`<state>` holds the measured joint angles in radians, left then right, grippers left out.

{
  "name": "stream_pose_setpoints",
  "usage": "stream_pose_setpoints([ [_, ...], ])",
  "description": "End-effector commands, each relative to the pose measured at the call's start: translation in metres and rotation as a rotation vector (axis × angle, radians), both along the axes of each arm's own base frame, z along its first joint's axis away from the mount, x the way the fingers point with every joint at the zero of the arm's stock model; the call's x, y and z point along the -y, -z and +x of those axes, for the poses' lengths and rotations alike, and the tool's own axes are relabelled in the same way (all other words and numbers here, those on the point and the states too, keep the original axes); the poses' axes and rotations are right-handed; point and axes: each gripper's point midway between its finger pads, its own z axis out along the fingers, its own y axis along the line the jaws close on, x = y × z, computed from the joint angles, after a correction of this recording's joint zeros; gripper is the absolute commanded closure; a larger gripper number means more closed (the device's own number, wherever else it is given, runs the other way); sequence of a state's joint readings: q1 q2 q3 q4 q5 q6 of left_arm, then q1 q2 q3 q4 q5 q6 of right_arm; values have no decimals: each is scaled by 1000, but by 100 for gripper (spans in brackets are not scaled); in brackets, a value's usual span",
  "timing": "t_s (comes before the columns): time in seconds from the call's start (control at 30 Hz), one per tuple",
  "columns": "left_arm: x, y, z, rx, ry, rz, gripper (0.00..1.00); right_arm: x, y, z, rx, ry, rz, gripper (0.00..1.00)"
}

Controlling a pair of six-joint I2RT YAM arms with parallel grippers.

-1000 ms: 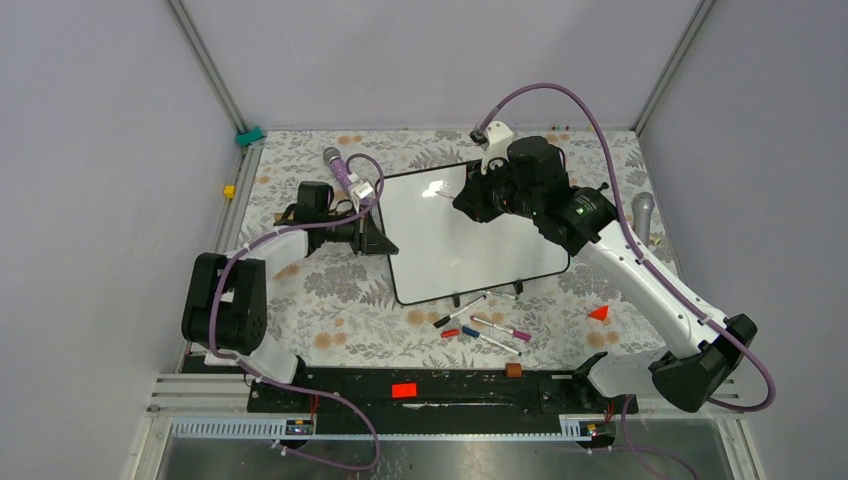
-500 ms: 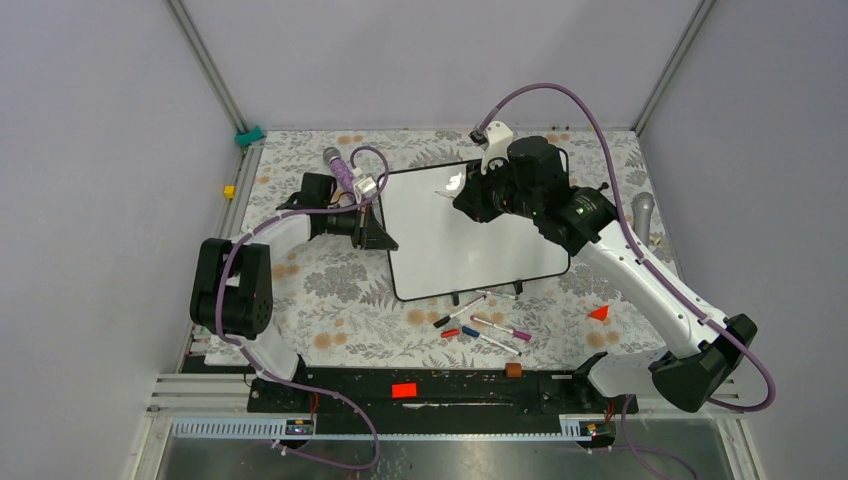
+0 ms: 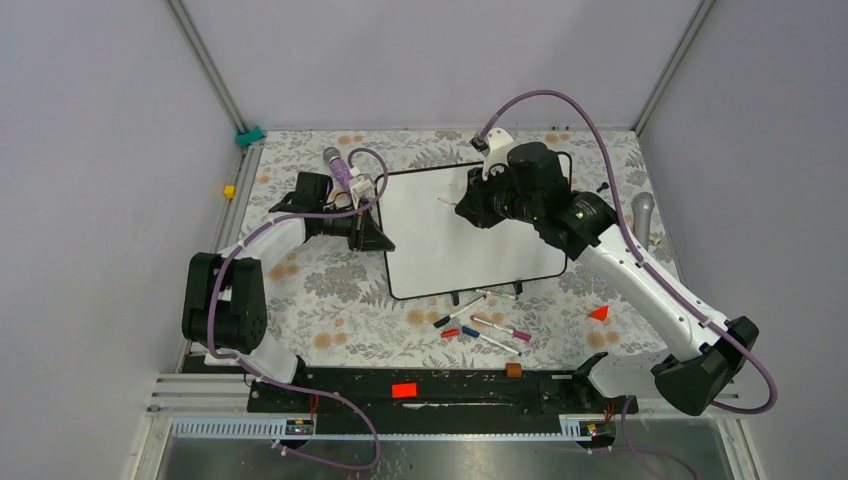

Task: Write a sentence on the whiteboard
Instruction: Hold the whiteboard on the whiteboard stand.

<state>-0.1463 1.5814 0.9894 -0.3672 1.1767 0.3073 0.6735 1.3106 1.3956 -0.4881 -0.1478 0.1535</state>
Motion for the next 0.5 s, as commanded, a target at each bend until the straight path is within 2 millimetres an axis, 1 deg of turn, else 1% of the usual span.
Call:
stream_pose_setpoints([
  [0.0,-4,15,4,35,25,71,100,3,-20,-4,52,8,38,100],
  [0.27,0,14,-5,-37,132,29,100,3,-23,-4,63,0,40,100],
  [0.47,-1,17,-5,-41,115,51,100,7,-25,-5,77,7,36,100],
])
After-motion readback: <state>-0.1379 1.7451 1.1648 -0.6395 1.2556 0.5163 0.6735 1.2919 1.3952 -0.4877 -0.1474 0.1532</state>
